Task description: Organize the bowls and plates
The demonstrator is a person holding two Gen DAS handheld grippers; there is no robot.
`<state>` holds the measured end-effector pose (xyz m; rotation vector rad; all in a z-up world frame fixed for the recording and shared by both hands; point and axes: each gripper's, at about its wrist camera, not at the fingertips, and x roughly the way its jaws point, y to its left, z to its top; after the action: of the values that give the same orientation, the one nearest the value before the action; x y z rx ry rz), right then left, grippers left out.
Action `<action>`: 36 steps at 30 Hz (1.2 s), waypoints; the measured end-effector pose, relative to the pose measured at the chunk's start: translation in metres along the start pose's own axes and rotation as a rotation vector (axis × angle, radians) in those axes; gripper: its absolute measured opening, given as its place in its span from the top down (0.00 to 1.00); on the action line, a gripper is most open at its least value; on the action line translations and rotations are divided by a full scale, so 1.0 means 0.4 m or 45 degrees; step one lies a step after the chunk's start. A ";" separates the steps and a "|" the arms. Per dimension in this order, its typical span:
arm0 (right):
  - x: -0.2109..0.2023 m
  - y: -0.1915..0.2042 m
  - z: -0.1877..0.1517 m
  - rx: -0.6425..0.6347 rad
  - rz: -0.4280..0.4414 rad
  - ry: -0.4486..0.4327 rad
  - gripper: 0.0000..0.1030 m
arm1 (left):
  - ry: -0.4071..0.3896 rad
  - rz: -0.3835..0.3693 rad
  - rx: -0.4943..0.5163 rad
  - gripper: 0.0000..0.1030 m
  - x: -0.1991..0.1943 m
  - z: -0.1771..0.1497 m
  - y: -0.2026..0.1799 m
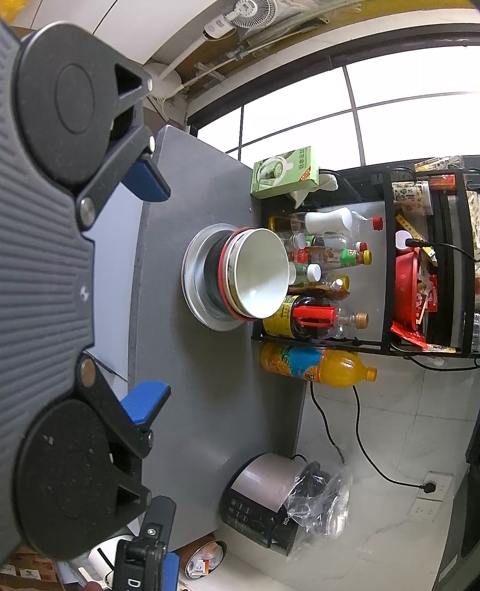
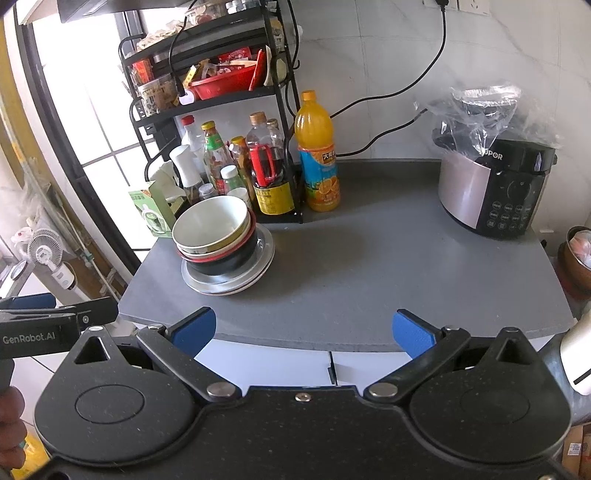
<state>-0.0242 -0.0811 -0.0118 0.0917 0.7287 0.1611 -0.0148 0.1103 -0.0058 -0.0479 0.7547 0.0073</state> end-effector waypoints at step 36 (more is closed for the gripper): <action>-0.002 -0.011 0.003 0.023 -0.015 -0.024 0.00 | 0.000 -0.017 0.033 0.01 0.014 0.010 -0.026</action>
<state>-0.0234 -0.0857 -0.0111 0.1061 0.7120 0.1426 -0.0078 0.1001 -0.0063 -0.0287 0.7547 -0.0153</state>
